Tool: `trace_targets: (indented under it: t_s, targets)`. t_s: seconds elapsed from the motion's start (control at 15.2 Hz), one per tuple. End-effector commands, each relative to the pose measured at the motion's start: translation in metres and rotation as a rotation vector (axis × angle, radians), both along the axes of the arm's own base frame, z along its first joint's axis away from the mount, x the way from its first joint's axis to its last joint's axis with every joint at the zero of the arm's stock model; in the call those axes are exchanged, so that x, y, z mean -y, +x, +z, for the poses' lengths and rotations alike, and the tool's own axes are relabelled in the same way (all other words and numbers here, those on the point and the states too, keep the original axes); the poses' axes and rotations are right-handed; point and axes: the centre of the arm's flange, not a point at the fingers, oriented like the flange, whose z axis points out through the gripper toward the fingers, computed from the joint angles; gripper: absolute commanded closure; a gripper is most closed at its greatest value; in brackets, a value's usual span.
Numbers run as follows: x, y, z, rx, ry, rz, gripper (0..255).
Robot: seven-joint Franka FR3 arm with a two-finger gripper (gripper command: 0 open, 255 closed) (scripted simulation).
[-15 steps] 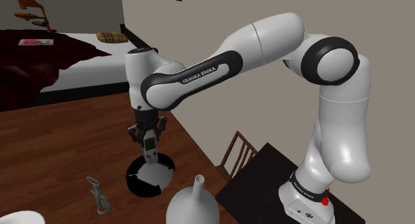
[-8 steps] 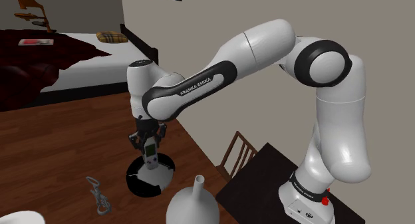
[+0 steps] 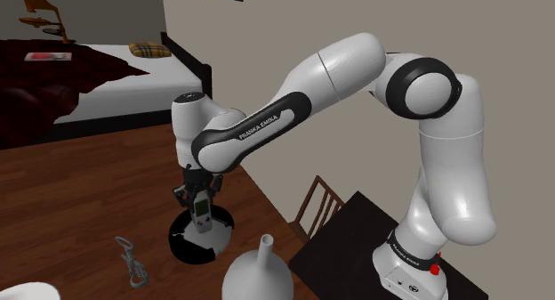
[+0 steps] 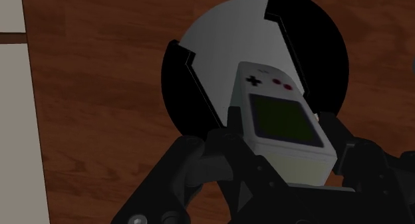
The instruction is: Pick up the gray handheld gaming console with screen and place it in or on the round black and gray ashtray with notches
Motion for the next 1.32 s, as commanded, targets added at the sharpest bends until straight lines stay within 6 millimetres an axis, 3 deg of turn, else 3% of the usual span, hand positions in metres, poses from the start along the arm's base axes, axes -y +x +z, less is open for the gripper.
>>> trace_targets:
  t_s: [0.0,0.26,0.33,0.66,0.92,1.25]
  targets:
    - [0.0,0.0,0.0,0.001,0.0,0.0,255]
    - [0.0,0.0,0.0,0.001,0.0,0.0,255]
    - [0.0,0.0,0.0,0.001,0.0,0.0,0]
    - [0.0,0.0,0.0,0.001,0.0,0.0,0]
    - [0.0,0.003,0.05,0.001,0.0,0.0,0]
    - [0.0,0.003,0.05,0.001,0.0,0.0,0]
